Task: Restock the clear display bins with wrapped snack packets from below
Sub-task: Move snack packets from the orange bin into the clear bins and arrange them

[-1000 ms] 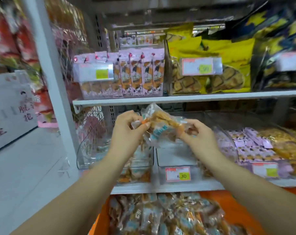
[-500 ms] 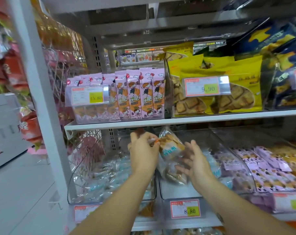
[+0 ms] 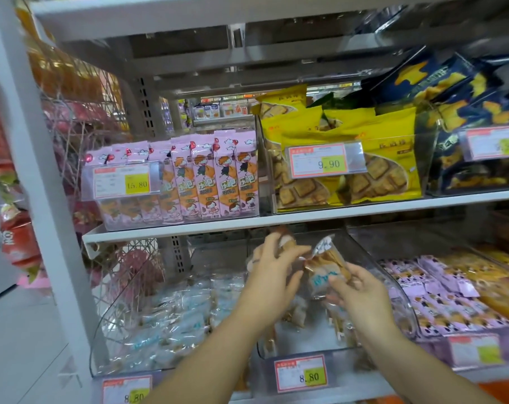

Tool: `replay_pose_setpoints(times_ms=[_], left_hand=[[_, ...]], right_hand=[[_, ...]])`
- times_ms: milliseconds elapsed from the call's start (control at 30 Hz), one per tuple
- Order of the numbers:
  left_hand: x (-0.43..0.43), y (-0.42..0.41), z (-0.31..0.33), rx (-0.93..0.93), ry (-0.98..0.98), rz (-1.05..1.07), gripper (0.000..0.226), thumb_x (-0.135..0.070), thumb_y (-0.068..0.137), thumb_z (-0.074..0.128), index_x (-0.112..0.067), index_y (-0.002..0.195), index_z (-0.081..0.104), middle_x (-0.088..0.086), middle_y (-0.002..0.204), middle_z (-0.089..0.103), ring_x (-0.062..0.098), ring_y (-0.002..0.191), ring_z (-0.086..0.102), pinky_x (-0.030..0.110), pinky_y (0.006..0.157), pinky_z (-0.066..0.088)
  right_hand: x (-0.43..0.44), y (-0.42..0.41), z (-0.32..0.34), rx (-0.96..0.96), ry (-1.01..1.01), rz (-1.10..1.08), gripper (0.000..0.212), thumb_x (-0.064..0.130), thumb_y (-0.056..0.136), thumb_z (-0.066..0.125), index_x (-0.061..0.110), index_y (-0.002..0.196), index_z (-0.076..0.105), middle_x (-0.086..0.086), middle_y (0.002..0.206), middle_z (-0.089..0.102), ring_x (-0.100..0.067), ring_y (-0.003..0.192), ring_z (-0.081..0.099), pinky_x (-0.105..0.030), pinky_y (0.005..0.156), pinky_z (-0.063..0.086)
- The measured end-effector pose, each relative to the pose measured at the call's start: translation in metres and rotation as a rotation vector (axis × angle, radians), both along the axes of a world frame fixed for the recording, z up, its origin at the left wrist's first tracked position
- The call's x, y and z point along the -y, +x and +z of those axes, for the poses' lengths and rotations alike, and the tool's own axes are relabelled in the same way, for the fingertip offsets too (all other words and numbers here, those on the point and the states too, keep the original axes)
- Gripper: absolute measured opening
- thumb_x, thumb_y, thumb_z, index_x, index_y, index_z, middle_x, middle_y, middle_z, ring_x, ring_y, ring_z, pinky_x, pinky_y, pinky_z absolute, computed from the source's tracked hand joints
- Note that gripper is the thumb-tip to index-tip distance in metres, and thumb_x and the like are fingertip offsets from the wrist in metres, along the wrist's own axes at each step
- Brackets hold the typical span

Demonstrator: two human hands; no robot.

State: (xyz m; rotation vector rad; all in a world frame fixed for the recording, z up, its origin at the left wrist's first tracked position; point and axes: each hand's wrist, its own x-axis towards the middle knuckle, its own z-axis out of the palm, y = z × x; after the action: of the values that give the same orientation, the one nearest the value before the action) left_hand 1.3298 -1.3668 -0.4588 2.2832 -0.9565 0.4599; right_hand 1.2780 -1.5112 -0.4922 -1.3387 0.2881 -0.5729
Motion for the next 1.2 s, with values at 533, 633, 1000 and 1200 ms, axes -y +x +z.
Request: replay_pose_setpoints(times_ms=[533, 633, 1000, 1200], left_hand=[[0.044, -0.010, -0.002, -0.501, -0.183, -0.215, 0.057, -0.035, 0.075, 0.079, -0.029, 0.126, 0.055, -0.009, 0.116, 0.067, 0.008, 0.107, 0.063, 0.041, 0.099, 0.048], [0.057, -0.017, 0.000, -0.651, -0.344, -0.297, 0.030, -0.015, 0.080, 0.076, -0.013, 0.108, 0.067, 0.004, 0.099, 0.073, 0.016, 0.090, 0.069, 0.037, 0.088, 0.055], [0.073, -0.020, -0.019, -0.647, 0.030, -0.275, 0.040, -0.034, 0.082, 0.072, -0.025, 0.118, 0.057, -0.009, 0.107, 0.061, 0.001, 0.083, 0.059, 0.017, 0.077, 0.047], [0.080, -0.021, -0.048, -0.526, 0.354, -0.143, 0.026, -0.037, 0.082, 0.072, -0.020, 0.102, 0.067, -0.001, 0.103, 0.067, 0.011, 0.088, 0.062, 0.030, 0.084, 0.052]], right_hand=[[0.068, -0.047, 0.022, -0.071, -0.545, 0.187, 0.024, 0.005, 0.080, 0.071, 0.020, 0.098, 0.066, 0.003, 0.087, 0.073, -0.014, 0.081, 0.069, -0.031, 0.066, 0.059], [0.074, -0.051, 0.020, 0.002, -0.278, 0.192, 0.028, 0.005, 0.079, 0.070, 0.020, 0.101, 0.061, -0.002, 0.091, 0.073, -0.017, 0.082, 0.070, -0.033, 0.071, 0.058], [0.111, -0.062, 0.029, 0.000, -0.249, 0.143, 0.012, 0.013, 0.092, 0.057, 0.017, 0.090, 0.068, -0.005, 0.087, 0.074, -0.010, 0.076, 0.070, -0.022, 0.061, 0.056], [0.133, -0.072, 0.040, -0.103, -0.848, 0.279, 0.007, 0.020, 0.088, 0.064, 0.018, 0.087, 0.070, -0.003, 0.081, 0.070, -0.001, 0.066, 0.062, -0.015, 0.057, 0.051]])
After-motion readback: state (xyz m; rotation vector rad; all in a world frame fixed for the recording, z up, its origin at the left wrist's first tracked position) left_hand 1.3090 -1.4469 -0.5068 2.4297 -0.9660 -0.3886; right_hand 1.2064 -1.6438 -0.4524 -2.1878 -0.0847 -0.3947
